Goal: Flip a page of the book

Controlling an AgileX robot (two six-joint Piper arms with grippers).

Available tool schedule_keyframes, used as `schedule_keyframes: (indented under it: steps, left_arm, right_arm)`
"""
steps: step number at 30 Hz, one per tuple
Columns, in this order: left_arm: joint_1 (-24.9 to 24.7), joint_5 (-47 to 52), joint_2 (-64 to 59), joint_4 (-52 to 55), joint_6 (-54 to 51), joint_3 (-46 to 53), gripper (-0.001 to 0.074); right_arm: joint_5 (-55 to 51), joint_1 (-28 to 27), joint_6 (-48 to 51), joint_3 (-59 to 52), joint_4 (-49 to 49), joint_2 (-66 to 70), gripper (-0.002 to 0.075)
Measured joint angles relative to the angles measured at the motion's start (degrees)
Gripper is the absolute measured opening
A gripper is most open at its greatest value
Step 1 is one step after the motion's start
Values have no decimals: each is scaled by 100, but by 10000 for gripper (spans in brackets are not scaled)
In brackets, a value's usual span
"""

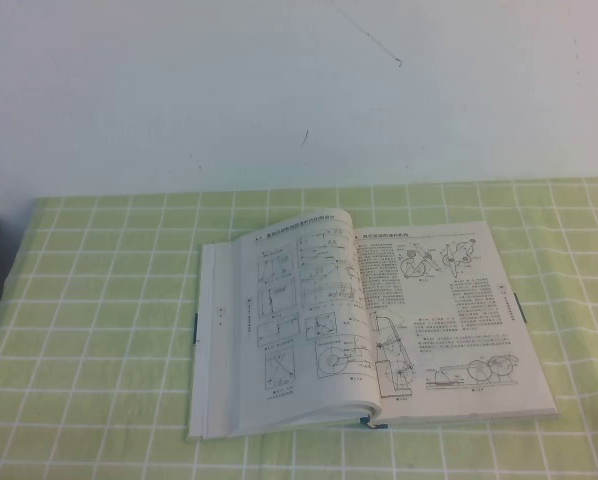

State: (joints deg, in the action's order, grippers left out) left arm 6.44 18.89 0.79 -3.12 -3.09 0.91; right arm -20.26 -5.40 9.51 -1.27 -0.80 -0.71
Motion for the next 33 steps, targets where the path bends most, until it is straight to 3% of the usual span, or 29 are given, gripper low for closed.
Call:
schedule_keyframes:
  steps: [33]
  left_arm:
    - [0,0,0,32,0,0,-4]
  right_arm:
    - [0,0,0,0,168,0,-3]
